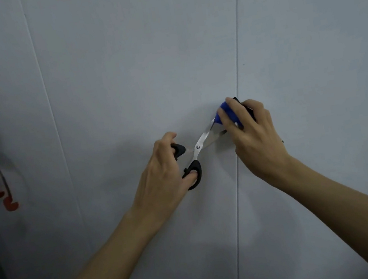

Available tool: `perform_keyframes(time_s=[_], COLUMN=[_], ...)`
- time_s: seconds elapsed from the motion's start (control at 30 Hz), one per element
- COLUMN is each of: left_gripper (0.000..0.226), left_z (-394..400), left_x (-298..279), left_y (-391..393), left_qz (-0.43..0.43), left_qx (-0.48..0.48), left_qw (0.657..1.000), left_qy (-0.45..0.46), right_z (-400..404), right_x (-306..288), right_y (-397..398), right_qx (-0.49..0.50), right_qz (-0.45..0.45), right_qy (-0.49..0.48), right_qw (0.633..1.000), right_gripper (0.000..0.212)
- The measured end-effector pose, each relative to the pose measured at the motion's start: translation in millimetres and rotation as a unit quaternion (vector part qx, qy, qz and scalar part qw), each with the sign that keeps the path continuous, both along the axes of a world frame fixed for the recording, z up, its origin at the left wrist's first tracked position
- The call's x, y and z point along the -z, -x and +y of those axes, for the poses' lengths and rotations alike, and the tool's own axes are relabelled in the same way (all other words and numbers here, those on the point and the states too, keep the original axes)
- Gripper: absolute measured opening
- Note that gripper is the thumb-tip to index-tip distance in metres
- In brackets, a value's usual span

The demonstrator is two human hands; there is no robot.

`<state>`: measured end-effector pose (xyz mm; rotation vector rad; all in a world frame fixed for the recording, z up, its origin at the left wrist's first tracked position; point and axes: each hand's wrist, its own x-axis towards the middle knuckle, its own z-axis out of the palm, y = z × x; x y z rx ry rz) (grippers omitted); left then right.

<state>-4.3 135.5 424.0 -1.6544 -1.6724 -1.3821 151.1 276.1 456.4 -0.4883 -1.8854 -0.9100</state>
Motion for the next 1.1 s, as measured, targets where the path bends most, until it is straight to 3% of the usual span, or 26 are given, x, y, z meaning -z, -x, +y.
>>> perform_keyframes(time_s=[0.17, 0.33, 0.5, 0.7, 0.93, 1.1], left_gripper=[0.062, 0.083, 0.089, 0.083, 0.082, 0.080], left_z=[2.7, 7.1, 3.5, 0.4, -6.9, -5.0], left_x=[3.7, 5.5, 3.9, -3.5, -7.7, -10.7], left_y=[-1.1, 0.4, -0.3, -12.1, -12.1, -12.2], left_qz=[-0.011, -0.009, -0.037, 0.015, 0.092, 0.070], left_qx=[-0.006, -0.023, -0.044, -0.082, -0.077, -0.077], left_qw=[1.000, 0.999, 0.998, 0.996, 0.992, 0.994], left_qy=[0.003, 0.028, 0.037, -0.005, -0.037, -0.035], right_z=[-10.5, -38.1, -30.5, -63.6, -57.1, -51.3], right_x=[6.9, 18.5, 5.2, 36.9, 36.8, 25.8], right_y=[-1.6, 3.8, -1.0, 16.1, 24.7, 26.7], right_qx=[-0.030, -0.057, -0.065, -0.153, -0.144, -0.129], right_qz=[0.035, 0.038, 0.132, -0.015, -0.028, -0.008], right_qy=[0.010, -0.041, -0.002, -0.055, -0.030, -0.042], right_qw=[0.999, 0.997, 0.989, 0.987, 0.989, 0.991], right_gripper=[0.047, 0.040, 0.040, 0.028, 0.034, 0.033])
